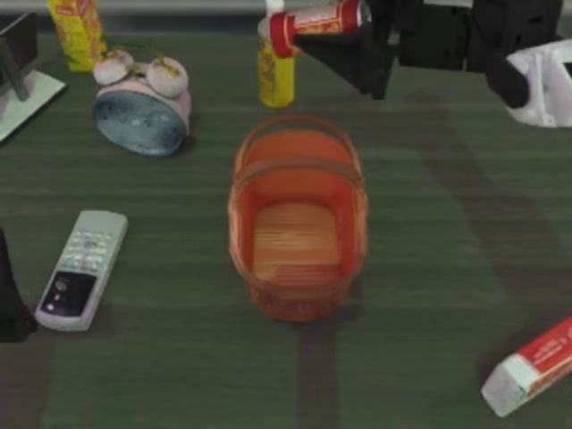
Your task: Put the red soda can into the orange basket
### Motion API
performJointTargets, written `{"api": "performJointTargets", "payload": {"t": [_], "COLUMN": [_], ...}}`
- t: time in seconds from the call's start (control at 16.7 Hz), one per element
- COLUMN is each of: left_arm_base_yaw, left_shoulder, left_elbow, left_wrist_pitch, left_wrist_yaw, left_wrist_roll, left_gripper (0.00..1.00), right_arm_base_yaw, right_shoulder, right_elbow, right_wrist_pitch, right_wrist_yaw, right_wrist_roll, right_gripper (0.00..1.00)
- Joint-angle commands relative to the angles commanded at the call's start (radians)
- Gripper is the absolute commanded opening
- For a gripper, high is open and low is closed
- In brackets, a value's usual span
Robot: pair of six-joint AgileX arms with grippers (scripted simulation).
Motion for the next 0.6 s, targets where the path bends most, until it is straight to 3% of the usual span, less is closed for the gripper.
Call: {"api": "performJointTargets", "payload": {"t": [0.18, 0.3, 0.6], "left_arm_base_yaw": [0.000, 0.000, 0.000], "left_shoulder": [0.000, 0.000, 0.000], "left_elbow": [0.000, 0.000, 0.000], "left_wrist_pitch": [0.000, 0.000, 0.000], "left_wrist_yaw": [0.000, 0.000, 0.000], "left_wrist_roll": [0.000, 0.000, 0.000], "left_gripper": [1.00, 1.00, 1.00], "right_arm_base_yaw": [0.014, 0.019, 0.014], "right_shoulder": [-0.046, -0.063, -0.062], "right_elbow": [-0.075, -0.101, -0.103], "right_wrist_pitch": [0.157, 0.209, 0.217], "right_wrist_yaw": [-0.102, -0.140, -0.146], "right_wrist_roll": [0.054, 0.073, 0.077], "right_gripper": [0.00, 0.00, 0.00]}}
